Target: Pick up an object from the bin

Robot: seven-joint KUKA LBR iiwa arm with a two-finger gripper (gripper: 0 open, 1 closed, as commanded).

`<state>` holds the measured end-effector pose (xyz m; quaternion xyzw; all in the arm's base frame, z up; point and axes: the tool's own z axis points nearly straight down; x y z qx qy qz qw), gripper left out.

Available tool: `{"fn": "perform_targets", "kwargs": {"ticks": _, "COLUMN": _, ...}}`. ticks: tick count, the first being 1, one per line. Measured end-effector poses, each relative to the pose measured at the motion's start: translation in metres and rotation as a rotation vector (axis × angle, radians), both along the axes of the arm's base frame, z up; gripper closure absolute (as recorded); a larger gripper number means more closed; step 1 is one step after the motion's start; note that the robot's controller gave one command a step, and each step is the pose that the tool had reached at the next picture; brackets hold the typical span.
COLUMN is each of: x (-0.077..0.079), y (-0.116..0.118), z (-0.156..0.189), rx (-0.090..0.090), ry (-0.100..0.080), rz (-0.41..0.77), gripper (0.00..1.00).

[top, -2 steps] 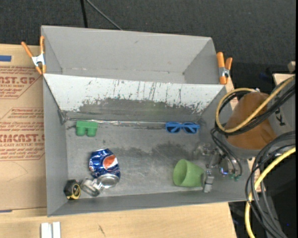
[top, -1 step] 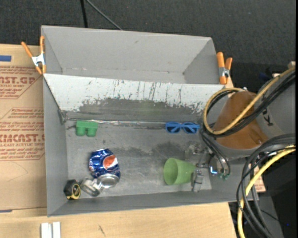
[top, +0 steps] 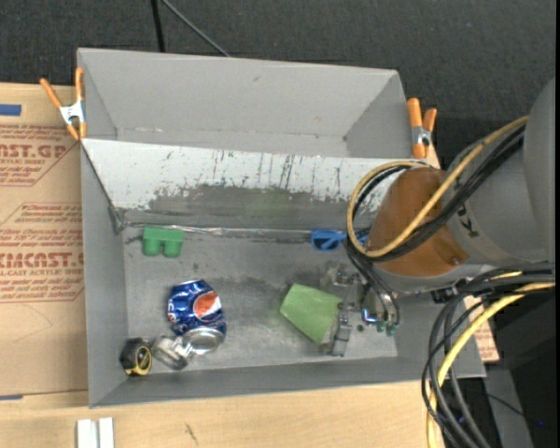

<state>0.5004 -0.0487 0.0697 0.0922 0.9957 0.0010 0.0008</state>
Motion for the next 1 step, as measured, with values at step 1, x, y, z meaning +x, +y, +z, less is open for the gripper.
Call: {"fn": "perform_targets", "kwargs": {"ticks": 1, "x": -0.0009, "y": -0.003, "z": -0.0002, "rx": -0.002, "ry": 0.002, "rz": -0.003, "gripper": 1.0}}
